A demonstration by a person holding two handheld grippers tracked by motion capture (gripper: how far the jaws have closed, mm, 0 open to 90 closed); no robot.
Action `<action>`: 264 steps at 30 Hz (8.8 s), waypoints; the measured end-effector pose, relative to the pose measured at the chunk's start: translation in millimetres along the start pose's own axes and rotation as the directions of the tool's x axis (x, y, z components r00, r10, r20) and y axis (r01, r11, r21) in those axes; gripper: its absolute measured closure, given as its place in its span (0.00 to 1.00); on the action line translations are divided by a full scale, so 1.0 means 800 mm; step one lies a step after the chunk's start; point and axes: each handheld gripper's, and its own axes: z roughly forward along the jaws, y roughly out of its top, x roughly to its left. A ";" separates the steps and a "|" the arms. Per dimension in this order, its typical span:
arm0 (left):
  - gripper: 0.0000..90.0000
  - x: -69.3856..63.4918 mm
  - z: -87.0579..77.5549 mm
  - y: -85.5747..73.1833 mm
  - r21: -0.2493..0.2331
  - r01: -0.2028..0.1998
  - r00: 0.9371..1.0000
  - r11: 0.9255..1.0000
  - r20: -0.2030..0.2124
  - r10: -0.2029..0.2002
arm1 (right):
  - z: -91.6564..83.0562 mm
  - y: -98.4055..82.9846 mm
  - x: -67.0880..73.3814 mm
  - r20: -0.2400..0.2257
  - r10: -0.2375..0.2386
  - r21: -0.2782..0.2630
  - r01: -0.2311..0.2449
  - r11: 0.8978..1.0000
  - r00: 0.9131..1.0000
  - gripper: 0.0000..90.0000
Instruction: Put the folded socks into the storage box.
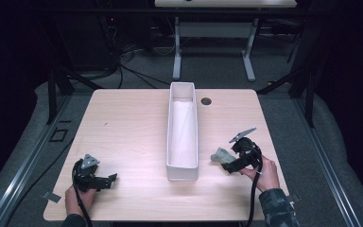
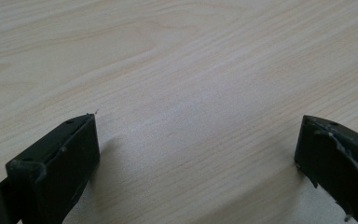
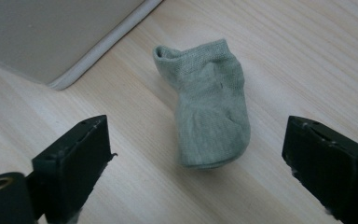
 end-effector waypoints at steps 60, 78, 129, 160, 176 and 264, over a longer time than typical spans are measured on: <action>0.00 0.000 0.000 0.000 0.001 -0.001 1.000 1.000 0.000 0.001 | 0.042 0.022 -0.019 -0.009 0.048 0.215 -0.045 0.976 0.999 0.73; 0.00 0.000 0.000 0.000 0.000 -0.001 1.000 1.000 0.000 0.001 | 0.011 0.033 -0.018 -0.008 0.030 0.215 -0.028 0.976 1.000 0.73; 0.00 0.000 0.000 0.000 0.000 0.000 1.000 1.000 -0.001 0.000 | -0.051 0.075 0.003 -0.008 -0.059 0.177 0.060 0.982 0.998 0.73; 0.00 0.000 0.000 0.000 0.000 0.001 1.000 1.000 -0.002 -0.001 | -0.085 0.110 0.020 0.016 -0.155 0.156 0.151 0.976 0.988 0.72; 0.00 0.000 0.000 0.000 0.000 0.001 1.000 1.000 -0.002 -0.001 | -0.096 0.131 0.033 0.019 -0.219 0.147 0.214 0.966 0.975 0.72; 0.00 0.000 0.000 0.000 0.000 0.000 1.000 1.000 -0.001 0.000 | -0.028 0.186 0.137 -0.241 -0.539 0.135 0.578 0.805 0.807 0.72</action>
